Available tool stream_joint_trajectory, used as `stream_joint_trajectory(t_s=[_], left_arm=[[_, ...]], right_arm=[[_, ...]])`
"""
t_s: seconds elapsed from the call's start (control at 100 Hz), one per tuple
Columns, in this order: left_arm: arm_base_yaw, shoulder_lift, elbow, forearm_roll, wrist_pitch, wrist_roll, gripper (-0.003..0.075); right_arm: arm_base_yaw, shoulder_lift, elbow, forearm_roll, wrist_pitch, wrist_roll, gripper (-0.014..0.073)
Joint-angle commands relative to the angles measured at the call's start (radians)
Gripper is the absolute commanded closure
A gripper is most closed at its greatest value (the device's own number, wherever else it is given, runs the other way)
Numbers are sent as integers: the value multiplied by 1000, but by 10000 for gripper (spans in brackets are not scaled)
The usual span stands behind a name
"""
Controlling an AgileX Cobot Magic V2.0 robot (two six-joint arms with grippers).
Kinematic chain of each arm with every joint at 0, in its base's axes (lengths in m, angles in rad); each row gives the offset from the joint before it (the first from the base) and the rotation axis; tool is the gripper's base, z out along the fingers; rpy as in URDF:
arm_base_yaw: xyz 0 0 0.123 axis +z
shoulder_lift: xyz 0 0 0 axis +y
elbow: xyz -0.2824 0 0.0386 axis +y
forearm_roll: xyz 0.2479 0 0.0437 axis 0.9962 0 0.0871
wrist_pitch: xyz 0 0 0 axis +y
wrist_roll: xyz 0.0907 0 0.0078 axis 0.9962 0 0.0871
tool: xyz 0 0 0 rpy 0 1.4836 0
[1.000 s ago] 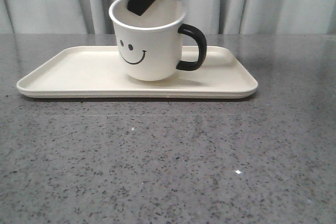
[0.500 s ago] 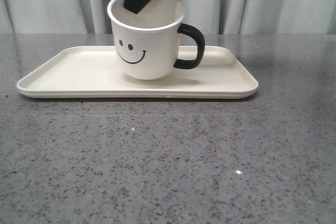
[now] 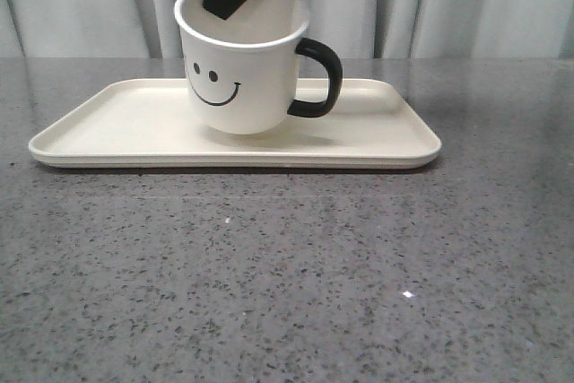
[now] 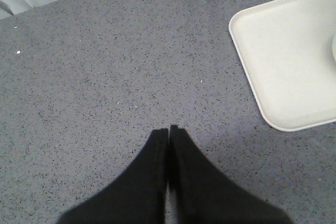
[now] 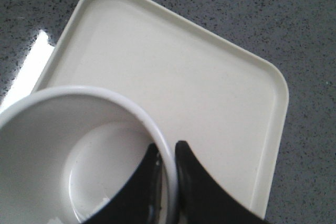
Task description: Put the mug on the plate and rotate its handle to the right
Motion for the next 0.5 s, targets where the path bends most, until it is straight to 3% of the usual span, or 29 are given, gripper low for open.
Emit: stream_joint_trajectory(t_s=[0.0, 0.49], left_arm=[[-6, -5, -20, 1, -17, -10, 740], [-6, -5, -20, -16, -17, -5, 740]], right_arm=[[-1, -63, -23, 53, 91, -23, 659], [-1, -63, -23, 40, 91, -93, 659]])
